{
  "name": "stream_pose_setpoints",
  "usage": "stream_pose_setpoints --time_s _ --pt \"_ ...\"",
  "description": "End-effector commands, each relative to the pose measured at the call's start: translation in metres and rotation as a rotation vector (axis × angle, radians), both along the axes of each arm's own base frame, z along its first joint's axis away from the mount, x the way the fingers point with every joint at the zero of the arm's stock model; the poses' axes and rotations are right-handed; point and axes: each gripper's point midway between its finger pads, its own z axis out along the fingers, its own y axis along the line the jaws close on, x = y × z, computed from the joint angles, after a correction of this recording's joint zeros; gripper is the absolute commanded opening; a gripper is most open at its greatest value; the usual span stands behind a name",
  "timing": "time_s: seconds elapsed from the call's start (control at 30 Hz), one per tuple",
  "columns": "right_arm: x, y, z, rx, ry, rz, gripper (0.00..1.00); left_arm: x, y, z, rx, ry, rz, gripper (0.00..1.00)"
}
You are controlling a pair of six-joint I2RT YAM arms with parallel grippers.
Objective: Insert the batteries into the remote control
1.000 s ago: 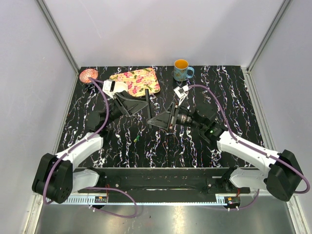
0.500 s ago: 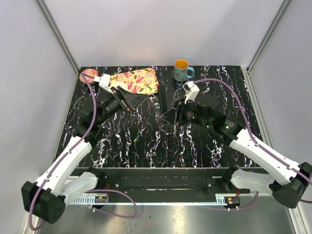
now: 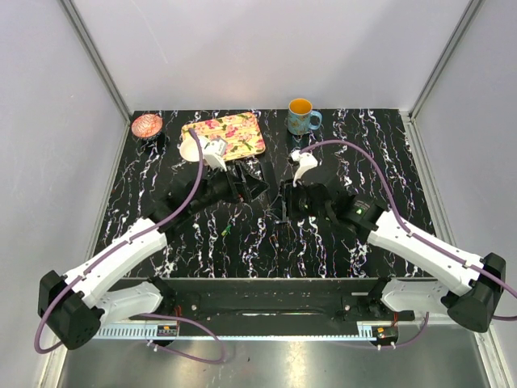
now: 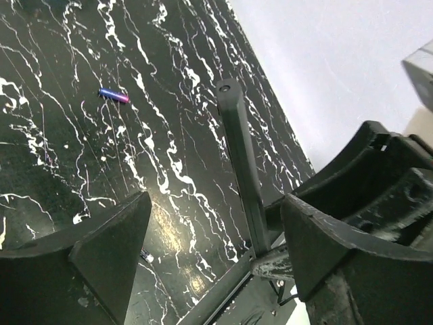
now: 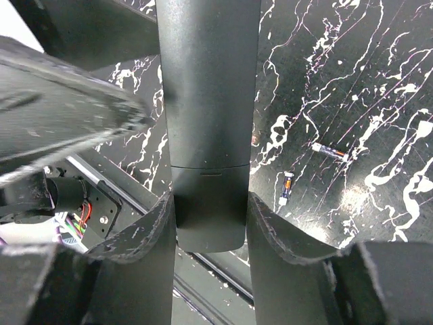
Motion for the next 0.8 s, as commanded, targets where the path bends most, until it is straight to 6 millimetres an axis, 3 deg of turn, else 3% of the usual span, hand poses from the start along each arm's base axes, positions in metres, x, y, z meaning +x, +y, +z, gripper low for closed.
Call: stream_pose_setpoints --time_s 0.0,0.27,0.43,0.77 --pt "0.003 0.01 0.031 0.059 -0.069 -0.002 0.0 0.008 -0.011 0.018 -0.017 -0.055 0.015 0.78" --pt "-0.004 0.019 0.034 0.076 -0.071 0.019 0.0 0.008 -0.032 0.027 -0.108 -0.075 -0.03 0.68" --pt "-0.005 0.019 0.036 0.081 -0.075 0.013 0.0 0.007 -0.041 0.027 -0.115 -0.075 -0.051 0.49" --pt "-0.006 0.017 0.038 0.09 -0.079 0.006 0.0 0.004 -0.045 0.009 -0.089 -0.033 -0.053 0.5"
